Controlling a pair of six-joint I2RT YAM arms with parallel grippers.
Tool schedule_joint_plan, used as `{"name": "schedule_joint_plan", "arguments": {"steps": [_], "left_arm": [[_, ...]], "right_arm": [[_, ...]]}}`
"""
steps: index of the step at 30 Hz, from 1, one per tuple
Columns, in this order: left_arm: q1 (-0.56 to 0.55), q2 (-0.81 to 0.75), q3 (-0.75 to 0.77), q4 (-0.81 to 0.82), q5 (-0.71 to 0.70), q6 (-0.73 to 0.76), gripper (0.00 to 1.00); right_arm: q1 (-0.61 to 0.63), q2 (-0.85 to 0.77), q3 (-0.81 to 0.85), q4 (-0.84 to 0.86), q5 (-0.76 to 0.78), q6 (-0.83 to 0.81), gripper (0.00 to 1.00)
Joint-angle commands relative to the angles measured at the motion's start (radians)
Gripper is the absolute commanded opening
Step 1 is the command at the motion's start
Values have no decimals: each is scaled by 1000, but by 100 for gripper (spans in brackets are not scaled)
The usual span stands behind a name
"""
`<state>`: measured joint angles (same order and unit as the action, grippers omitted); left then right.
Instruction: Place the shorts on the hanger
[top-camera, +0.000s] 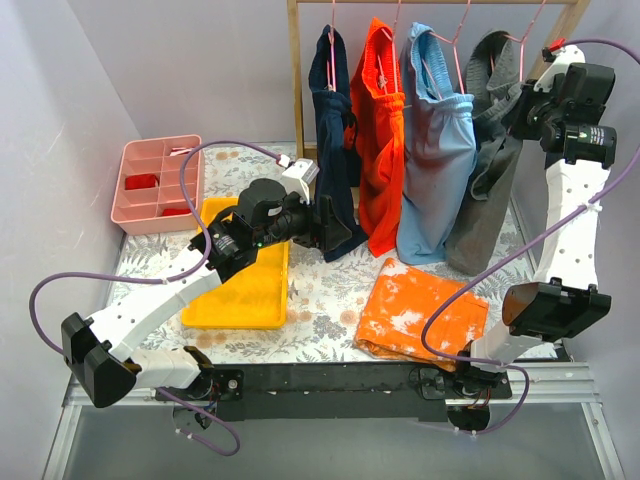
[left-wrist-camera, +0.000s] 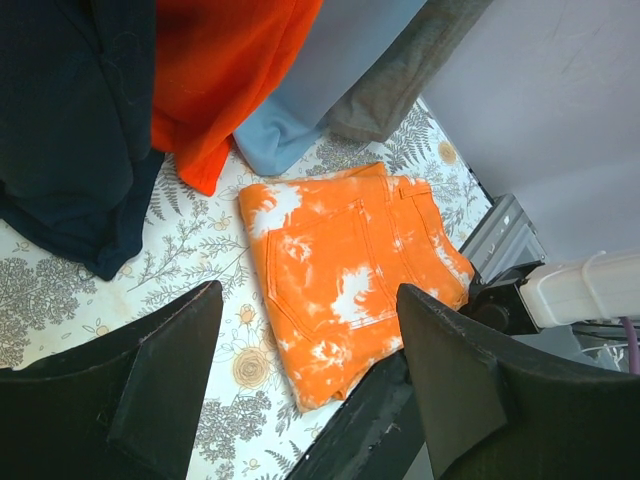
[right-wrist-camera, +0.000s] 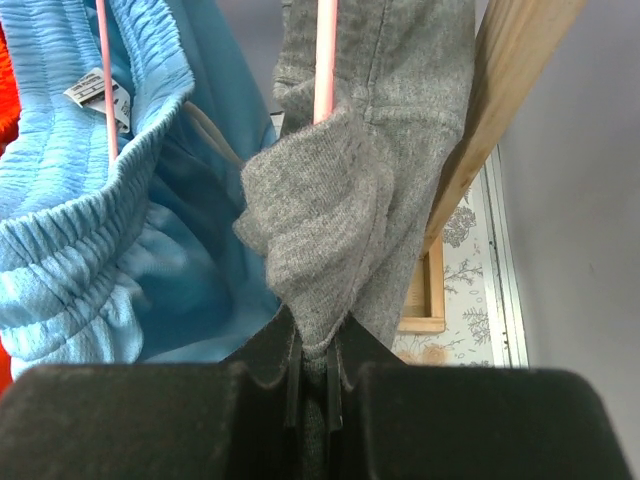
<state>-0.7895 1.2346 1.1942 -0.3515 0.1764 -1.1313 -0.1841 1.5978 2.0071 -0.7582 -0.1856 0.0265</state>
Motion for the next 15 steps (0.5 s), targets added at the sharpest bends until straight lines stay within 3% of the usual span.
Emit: {"name": "schedule_joint_plan", "arguments": {"steps": [1, 3, 4, 5, 8, 15], "left_arm": [[1, -17, 31, -17, -6, 15, 70], [1, -21, 30, -18, -14, 18, 71], [1, -24, 27, -20, -20, 18, 72], [1, -24, 27, -23, -23, 19, 72], [1, -37, 19, -26, -46, 22, 76], [1, -52, 4, -38, -90, 19, 81]], "right_arm": [[-6, -18, 62, 108, 12, 29, 1], [-6, -25, 56, 90, 15, 42, 1], [-6, -29, 59, 74, 24, 55, 6], [-6, -39, 58, 60, 29, 62, 23], [-6, -96, 16, 27, 52, 95, 50], [-6, -306, -151, -16, 52, 136, 76]]}}
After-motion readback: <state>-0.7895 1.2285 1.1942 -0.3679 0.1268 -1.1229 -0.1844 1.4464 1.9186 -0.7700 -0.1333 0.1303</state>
